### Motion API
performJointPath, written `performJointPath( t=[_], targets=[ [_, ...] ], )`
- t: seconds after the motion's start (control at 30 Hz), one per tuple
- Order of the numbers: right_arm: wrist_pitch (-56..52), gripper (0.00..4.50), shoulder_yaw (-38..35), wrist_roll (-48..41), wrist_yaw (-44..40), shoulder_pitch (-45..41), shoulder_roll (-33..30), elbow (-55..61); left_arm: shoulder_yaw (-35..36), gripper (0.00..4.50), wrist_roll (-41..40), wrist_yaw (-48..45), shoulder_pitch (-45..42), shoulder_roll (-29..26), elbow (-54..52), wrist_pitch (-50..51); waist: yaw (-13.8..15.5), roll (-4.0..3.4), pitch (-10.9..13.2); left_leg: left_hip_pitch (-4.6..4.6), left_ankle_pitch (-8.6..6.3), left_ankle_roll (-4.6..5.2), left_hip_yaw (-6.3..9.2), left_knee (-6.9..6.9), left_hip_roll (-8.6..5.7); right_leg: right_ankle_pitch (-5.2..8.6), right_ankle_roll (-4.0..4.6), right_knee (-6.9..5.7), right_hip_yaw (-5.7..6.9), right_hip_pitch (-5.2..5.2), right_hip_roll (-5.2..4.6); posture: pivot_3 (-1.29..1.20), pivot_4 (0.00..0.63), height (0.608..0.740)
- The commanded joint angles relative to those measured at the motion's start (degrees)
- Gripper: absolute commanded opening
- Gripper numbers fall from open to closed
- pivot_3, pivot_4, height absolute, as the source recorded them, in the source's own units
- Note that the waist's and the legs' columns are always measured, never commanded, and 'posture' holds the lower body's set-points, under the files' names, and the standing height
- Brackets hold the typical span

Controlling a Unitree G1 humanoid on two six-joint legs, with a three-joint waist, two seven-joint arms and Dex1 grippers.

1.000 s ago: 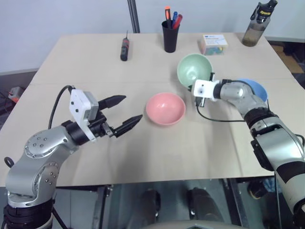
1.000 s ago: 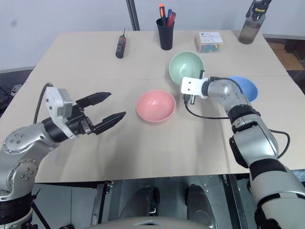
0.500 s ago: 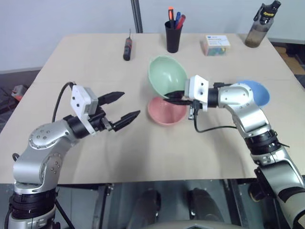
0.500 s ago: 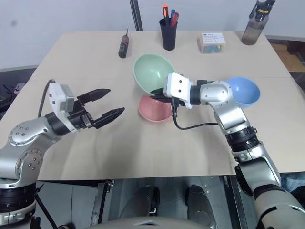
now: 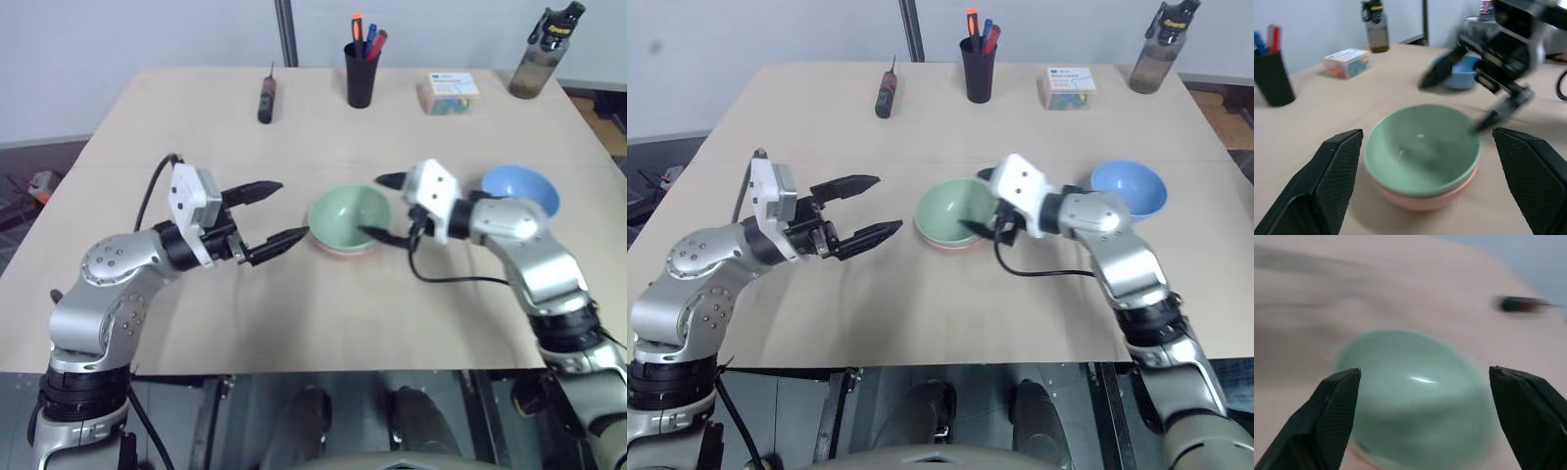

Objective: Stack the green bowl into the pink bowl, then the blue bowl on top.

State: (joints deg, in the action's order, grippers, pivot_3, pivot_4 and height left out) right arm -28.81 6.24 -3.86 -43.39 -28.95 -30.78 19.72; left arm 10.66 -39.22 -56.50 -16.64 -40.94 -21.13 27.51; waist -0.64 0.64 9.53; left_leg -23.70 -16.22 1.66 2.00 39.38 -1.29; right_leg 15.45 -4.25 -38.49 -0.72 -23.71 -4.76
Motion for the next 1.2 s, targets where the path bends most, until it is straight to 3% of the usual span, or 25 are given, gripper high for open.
performJointPath(
  t=[0.03, 0.23, 0.43, 0.53, 0.8, 0.93, 1.2],
  targets=[
    [-3.16, 4.17, -7.21, 5.72, 9.38, 6.42, -2.07, 5.41, -1.60, 4.50, -1.42, -2.88, -2.57, -0.05, -0.11, -0.56, 0.10, 0.01, 0.00, -0.01, 0.00, 0.00, 0.00, 0.00, -0.01, 0.00, 0.00, 0.00, 0.00, 0.00, 0.00, 0.00, 0.150, 0.740],
    [-4.49, 4.17, -10.02, 10.60, 19.63, 8.92, -0.72, -0.43, -4.57, 4.50, 0.81, -2.06, -7.39, 2.78, 2.79, -2.02, -0.60, -0.01, -0.01, 0.27, 0.03, -0.02, -0.27, 0.01, -0.06, 0.00, 0.00, -0.21, -0.27, 0.08, 0.14, 0.00, 0.150, 0.740],
    [1.34, 4.17, -8.26, 10.29, 20.24, 7.71, -0.35, -14.84, -5.82, 4.50, 2.86, -2.02, -6.76, 3.85, 3.01, -4.18, -0.77, 0.00, -0.01, 0.64, 0.01, 0.01, -0.50, -0.13, -0.01, 0.01, 0.01, -0.20, -0.50, 0.33, 0.17, 0.00, 0.150, 0.740],
    [4.27, 3.47, -7.92, 10.04, 19.65, 6.80, -0.87, -19.16, -5.48, 4.50, 2.84, -1.19, -5.70, 4.09, 2.04, -4.17, -0.94, 0.00, -0.01, 0.67, 0.01, 0.01, -0.52, -0.13, 0.04, 0.01, 0.01, -0.21, -0.53, 0.33, 0.16, 0.00, 0.150, 0.740],
    [9.93, 0.13, -6.53, 10.43, 16.84, 4.09, -3.36, -24.08, -5.03, 4.50, 3.15, 0.07, -3.85, 3.89, 0.56, -4.48, -1.31, 0.00, 0.00, 0.69, 0.01, 0.01, -0.52, -0.14, 0.13, 0.01, 0.01, -0.22, -0.54, 0.33, 0.18, 0.00, 0.150, 0.740],
    [10.73, 0.05, -6.64, 7.55, 12.81, 2.66, -3.77, -21.99, -4.42, 4.50, 3.23, 0.98, -3.09, 3.77, 0.17, -4.49, -1.33, -0.01, 0.00, 0.69, 0.01, 0.01, -0.52, -0.14, 0.14, 0.01, 0.01, -0.21, -0.54, 0.34, 0.18, 0.00, 0.150, 0.740],
    [5.34, 0.05, -2.85, -8.50, -1.40, 1.01, -1.14, 1.09, -1.06, 4.50, 1.89, 4.80, 1.55, 3.70, -2.18, -3.28, -1.61, -0.02, 0.00, 0.72, 0.00, 0.01, -0.53, -0.17, 0.35, 0.01, 0.01, -0.22, -0.56, 0.33, 0.28, 0.00, 0.150, 0.740]
  ],
)
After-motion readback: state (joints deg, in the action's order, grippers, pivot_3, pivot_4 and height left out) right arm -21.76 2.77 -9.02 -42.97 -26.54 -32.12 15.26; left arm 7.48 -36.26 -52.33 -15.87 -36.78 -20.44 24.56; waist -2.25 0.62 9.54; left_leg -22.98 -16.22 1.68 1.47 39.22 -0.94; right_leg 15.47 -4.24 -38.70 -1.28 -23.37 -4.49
